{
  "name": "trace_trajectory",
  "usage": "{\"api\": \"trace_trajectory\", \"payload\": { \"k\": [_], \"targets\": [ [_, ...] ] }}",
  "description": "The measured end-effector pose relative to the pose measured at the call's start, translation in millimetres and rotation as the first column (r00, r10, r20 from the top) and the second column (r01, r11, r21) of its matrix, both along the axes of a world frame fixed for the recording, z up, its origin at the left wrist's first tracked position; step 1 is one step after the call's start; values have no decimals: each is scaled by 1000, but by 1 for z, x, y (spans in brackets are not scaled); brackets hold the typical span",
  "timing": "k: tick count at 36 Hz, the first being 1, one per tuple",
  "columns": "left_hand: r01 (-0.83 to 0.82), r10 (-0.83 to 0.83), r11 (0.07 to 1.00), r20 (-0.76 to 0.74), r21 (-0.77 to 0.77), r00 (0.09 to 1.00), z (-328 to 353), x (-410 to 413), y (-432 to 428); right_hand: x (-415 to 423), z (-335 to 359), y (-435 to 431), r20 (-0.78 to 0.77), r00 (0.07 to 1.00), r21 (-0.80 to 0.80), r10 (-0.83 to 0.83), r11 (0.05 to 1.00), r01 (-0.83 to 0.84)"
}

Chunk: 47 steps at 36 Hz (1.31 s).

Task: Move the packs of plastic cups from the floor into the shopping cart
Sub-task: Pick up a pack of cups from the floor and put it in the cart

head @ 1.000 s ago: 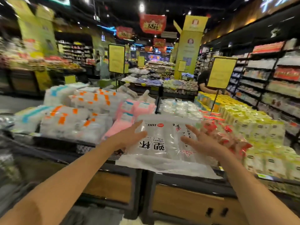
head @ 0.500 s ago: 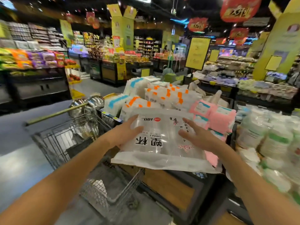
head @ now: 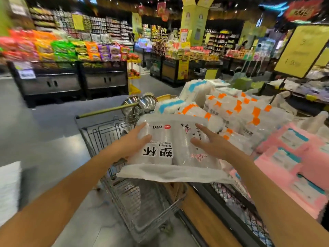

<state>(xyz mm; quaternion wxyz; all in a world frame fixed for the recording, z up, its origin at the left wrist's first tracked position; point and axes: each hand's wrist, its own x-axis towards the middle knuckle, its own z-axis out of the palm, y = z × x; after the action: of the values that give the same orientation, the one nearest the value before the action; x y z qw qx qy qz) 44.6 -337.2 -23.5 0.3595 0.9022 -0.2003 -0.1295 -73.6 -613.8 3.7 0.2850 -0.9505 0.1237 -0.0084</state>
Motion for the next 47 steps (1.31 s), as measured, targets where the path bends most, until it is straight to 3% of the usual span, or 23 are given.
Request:
{"api": "trace_trajectory", "payload": {
  "k": [17,23,26,33,40,47],
  "targets": [
    [-374,366,922,-89,-105,927,-55,96,49,219,-50,22,-44,935,-37,351,935,-352],
    [-389,367,910,-156,-145,917,-104,156,68,299,-89,43,-101,913,-97,396,909,-405],
    [-401,373,906,-195,-133,907,-130,186,74,333,-110,53,-125,910,-56,395,913,-404],
    [-469,391,871,-371,-146,842,-201,231,69,395,-197,57,-213,883,55,418,908,-416],
    [-590,520,807,-438,-31,734,-311,267,53,443,-298,59,-336,849,137,408,913,-385],
    [-728,639,684,-437,-56,634,-404,280,21,475,-414,57,-345,820,242,456,888,-392]
  ]
}}
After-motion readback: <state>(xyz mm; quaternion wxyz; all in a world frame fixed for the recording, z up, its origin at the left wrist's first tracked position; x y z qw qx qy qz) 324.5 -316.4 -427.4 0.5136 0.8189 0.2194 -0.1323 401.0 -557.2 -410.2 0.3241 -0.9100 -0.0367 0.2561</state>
